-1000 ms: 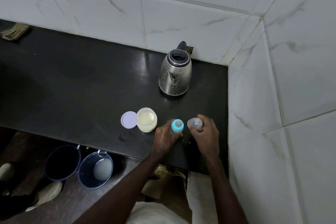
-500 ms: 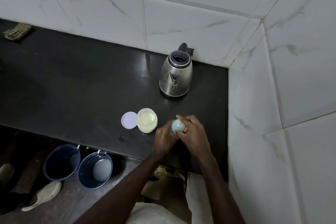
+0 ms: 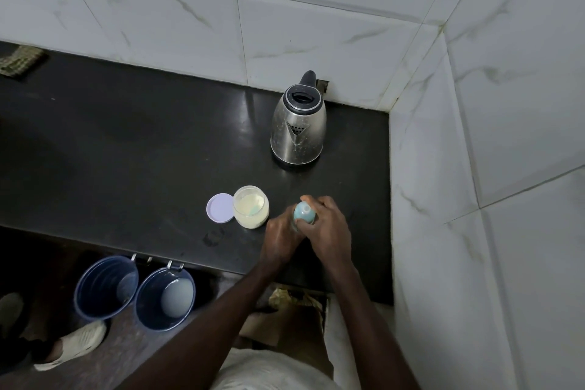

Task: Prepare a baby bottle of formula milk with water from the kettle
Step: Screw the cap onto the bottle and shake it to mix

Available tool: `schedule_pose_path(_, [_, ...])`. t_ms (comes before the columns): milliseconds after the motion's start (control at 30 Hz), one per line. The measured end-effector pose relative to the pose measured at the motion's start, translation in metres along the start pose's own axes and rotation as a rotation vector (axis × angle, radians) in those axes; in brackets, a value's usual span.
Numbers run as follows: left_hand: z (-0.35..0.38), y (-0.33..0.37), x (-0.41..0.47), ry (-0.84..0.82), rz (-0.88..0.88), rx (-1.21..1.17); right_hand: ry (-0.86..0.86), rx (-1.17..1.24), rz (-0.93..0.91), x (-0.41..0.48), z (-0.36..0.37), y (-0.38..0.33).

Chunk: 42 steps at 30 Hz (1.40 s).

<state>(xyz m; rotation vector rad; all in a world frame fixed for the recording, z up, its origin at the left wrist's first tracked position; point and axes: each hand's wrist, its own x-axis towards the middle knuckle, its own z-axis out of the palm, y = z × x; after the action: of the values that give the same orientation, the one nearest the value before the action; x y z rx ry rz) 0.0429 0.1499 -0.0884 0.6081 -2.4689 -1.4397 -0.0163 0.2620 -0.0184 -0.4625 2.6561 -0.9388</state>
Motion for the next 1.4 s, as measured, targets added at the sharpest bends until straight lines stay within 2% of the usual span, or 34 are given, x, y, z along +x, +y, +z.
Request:
schedule_pose_path(267, [-0.001, -0.037, -0.014, -0.222, -0.047, 0.245, 0.004, -0.036, -0.015, -0.008, 0.011, 0.011])
schedule_pose_path(433, [-0.007, -0.028, -0.027, -0.218, -0.076, 0.352, -0.037, 0.064, -0.129, -0.016, 0.021, 0.011])
schedule_pose_path(567, [-0.007, -0.023, -0.029, -0.262, -0.061, 0.458, -0.015, 0.127, -0.086, -0.017, 0.029, 0.012])
schedule_pose_path(767, [-0.008, -0.024, -0.025, -0.413, -0.004, 0.682, -0.089, 0.147, -0.097, -0.014, 0.031, 0.020])
schedule_pose_path(1033, [-0.023, -0.024, -0.007, -0.624, 0.066, 0.795, -0.091, 0.144, -0.152, -0.009, 0.026, 0.025])
schedule_pose_path(1167, [-0.020, -0.033, -0.003, -0.652, 0.086, 0.894, -0.069, 0.173, -0.154, -0.001, 0.020, 0.028])
schedule_pose_path(1333, [-0.018, -0.043, 0.004, -0.650, 0.108, 0.901, -0.150, 0.218, -0.159, 0.017, -0.007, 0.030])
schedule_pose_path(1400, [-0.018, -0.039, 0.002, -0.641, 0.124, 0.909, -0.118, 0.259, -0.150, 0.024, -0.020, 0.025])
